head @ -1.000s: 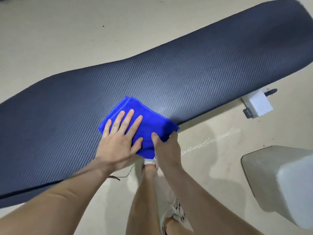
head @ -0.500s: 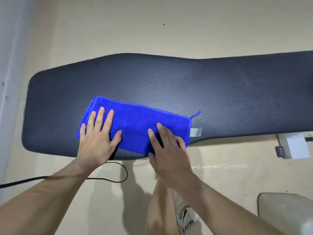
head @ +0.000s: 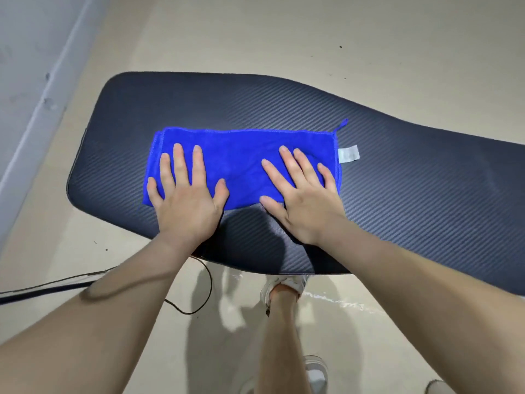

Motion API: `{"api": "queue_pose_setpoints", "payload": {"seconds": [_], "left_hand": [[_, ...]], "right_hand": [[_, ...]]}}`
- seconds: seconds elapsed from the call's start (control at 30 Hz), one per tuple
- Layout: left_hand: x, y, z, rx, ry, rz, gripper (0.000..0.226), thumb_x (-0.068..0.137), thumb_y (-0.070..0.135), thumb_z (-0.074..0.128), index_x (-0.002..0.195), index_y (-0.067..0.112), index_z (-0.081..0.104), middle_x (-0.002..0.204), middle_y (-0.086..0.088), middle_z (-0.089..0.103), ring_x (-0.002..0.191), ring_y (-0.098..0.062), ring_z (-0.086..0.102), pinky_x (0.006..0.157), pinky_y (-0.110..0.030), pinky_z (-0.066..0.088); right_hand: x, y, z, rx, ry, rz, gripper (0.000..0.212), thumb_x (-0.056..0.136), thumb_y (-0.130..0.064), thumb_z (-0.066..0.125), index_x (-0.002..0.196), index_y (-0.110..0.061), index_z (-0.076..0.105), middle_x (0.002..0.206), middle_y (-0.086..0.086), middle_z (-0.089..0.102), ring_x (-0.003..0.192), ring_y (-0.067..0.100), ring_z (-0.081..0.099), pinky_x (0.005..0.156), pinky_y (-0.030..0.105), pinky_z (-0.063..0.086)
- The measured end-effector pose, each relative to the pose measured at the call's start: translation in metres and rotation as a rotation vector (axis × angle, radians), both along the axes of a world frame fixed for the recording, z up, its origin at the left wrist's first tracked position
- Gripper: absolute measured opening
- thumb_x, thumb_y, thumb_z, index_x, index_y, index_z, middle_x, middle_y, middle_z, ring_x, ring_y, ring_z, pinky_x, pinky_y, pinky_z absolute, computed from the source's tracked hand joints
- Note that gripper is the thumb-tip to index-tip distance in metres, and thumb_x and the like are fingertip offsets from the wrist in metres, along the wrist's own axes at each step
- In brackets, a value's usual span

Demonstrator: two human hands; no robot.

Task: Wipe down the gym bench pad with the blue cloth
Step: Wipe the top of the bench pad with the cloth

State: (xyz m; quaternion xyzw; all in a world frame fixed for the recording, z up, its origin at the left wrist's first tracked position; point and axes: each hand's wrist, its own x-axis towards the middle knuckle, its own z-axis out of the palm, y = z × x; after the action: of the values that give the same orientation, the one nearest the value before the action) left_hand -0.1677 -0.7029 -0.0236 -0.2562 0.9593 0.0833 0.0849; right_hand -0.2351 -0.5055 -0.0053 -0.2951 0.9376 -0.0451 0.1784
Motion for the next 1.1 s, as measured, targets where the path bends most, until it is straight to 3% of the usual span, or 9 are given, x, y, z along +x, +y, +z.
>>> {"api": "queue_pose_setpoints", "payload": {"seconds": [0.1,0.2,0.3,0.4,0.5,0.6,0.7,0.9,1.1], "left_hand": [[-0.008,0.007,0.003,0.049,-0.009,0.049,0.068,0.094,0.053,0.028,0.152,0.026,0.005,0.161,-0.005,-0.003,0.147,-0.027,-0.004,0.114,-0.058,0.005],[0.015,0.02,0.007,0.023,-0.002,0.007,0.068,0.093,0.053,0.027,0.152,0.023,0.014,0.16,-0.009,0.007,0.147,-0.031,0.007,0.112,-0.059,0.012],[0.047,0.035,0.014,-0.029,-0.038,-0.053,0.07,0.089,0.053,0.03,0.149,0.017,0.027,0.157,-0.015,0.023,0.143,-0.036,0.022,0.107,-0.06,0.024],[0.059,0.039,0.025,-0.045,-0.018,-0.061,0.068,0.085,0.05,0.039,0.144,0.016,0.037,0.153,-0.016,0.031,0.139,-0.035,0.031,0.104,-0.057,0.031],[0.049,0.031,0.028,-0.041,0.101,-0.246,0.058,0.087,0.041,0.045,0.139,0.015,0.045,0.151,-0.015,0.034,0.135,-0.033,0.037,0.103,-0.052,0.035],[0.038,0.027,0.016,0.006,0.084,-0.443,0.055,0.093,0.044,0.036,0.144,0.025,0.038,0.156,-0.007,0.027,0.143,-0.025,0.026,0.112,-0.048,0.025],[0.024,0.018,0.005,-0.001,0.054,-0.478,0.06,0.092,0.049,0.03,0.148,0.028,0.029,0.158,-0.004,0.021,0.145,-0.021,0.019,0.115,-0.047,0.016],[-0.058,0.002,-0.003,-0.009,0.133,-0.401,0.061,0.093,0.051,0.026,0.149,0.03,0.023,0.159,-0.003,0.017,0.146,-0.02,0.015,0.115,-0.05,0.014],[-0.13,-0.01,-0.015,-0.084,0.252,-0.374,0.056,0.096,0.048,0.028,0.148,0.028,0.03,0.156,-0.006,0.026,0.144,-0.022,0.024,0.113,-0.051,0.021]], "right_hand": [[-0.01,0.003,0.001,0.01,-0.006,0.04,0.065,0.094,-0.065,0.015,0.152,-0.041,-0.001,0.163,-0.005,-0.009,0.149,0.016,-0.01,0.119,0.045,0.001],[0.008,0.021,0.004,0.028,0.007,0.048,0.065,0.095,-0.065,0.017,0.153,-0.038,0.006,0.164,-0.003,-0.003,0.15,0.019,-0.005,0.118,0.046,0.005],[0.044,0.041,0.013,0.049,0.022,0.059,0.066,0.094,-0.064,0.023,0.152,-0.033,0.024,0.162,0.002,0.017,0.149,0.024,0.015,0.115,0.048,0.021],[0.062,0.057,0.025,0.054,0.051,0.072,0.06,0.095,-0.059,0.029,0.148,-0.032,0.034,0.158,0.004,0.03,0.144,0.024,0.029,0.104,0.042,0.033],[0.048,0.051,0.028,-0.017,0.084,0.154,0.053,0.099,-0.052,0.031,0.148,-0.034,0.033,0.158,0.002,0.029,0.145,0.021,0.027,0.104,0.038,0.027],[0.026,0.042,0.01,-0.027,0.071,0.37,0.053,0.1,-0.049,0.03,0.15,-0.034,0.028,0.161,-0.001,0.022,0.148,0.019,0.02,0.113,0.044,0.022],[-0.003,0.037,-0.007,-0.009,0.091,0.502,0.055,0.097,-0.053,0.03,0.15,-0.037,0.025,0.161,-0.004,0.017,0.148,0.017,0.018,0.115,0.046,0.021],[-0.074,0.01,-0.006,-0.017,0.101,0.347,0.057,0.096,-0.055,0.029,0.151,-0.04,0.022,0.162,-0.007,0.015,0.149,0.016,0.011,0.115,0.047,0.016],[-0.127,-0.021,-0.01,-0.031,0.132,0.17,0.059,0.095,-0.053,0.027,0.151,-0.039,0.016,0.163,-0.007,0.011,0.15,0.015,0.007,0.115,0.048,0.013]]}}
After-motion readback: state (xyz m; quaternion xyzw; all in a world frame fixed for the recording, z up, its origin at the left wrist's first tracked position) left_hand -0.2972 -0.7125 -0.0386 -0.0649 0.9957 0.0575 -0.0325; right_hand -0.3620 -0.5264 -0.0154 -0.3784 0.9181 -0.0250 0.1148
